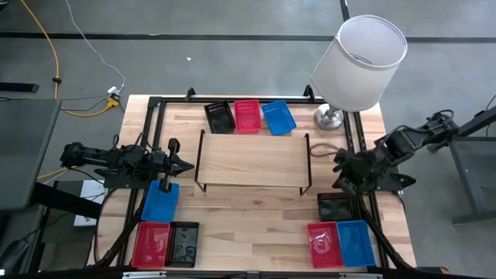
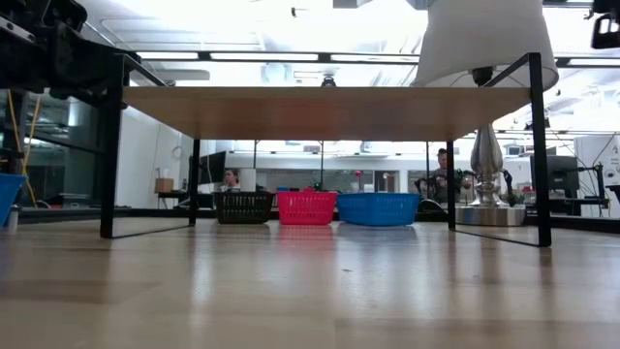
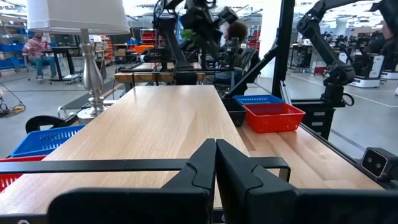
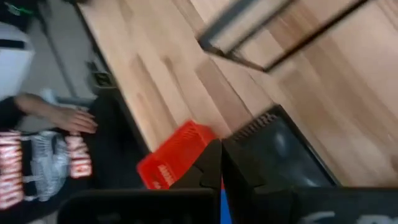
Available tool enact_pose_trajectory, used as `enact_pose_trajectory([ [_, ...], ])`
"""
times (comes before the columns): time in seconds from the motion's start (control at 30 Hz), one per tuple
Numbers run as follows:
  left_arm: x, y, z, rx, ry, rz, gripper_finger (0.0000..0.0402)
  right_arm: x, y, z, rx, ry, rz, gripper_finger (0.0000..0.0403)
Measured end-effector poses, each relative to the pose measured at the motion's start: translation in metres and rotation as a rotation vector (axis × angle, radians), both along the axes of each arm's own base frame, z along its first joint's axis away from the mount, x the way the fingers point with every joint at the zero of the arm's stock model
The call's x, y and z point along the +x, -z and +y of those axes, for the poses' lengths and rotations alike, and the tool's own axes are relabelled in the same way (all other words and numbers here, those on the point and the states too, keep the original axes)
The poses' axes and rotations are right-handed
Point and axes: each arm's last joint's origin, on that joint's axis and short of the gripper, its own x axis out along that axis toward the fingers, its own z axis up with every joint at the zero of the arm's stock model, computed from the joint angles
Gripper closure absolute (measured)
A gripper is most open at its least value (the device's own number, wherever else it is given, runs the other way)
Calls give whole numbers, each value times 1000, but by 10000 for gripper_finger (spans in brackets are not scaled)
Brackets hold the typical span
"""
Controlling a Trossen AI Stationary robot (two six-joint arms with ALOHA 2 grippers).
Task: Stack baskets on shelf by color
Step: Put the middle right black bin on the shelf
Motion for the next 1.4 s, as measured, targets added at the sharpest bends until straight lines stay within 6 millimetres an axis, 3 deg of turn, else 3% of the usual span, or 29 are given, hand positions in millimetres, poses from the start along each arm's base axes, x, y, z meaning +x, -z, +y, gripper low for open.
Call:
enact_pose_trajectory([
  [0.37, 0, 0, 0, 0, 0, 0, 398, -1, 16, 37, -127, -47, 82, 403],
  [0.5, 0, 0, 0, 0, 0, 0, 398, -2, 35, 50, -196, -81, 143, 403],
  [0.7, 0, 0, 0, 0, 0, 0, 398, -1, 64, 61, -257, -79, 264, 403],
  [0.97, 0, 0, 0, 0, 0, 0, 398, 5, 77, 66, -314, -98, 331, 398],
  [1.1, 0, 0, 0, 0, 0, 0, 398, 8, 82, 65, -349, -86, 375, 361],
  [1.4, 0, 0, 0, 0, 0, 0, 398, 19, 101, 68, -527, -245, 456, 215],
])
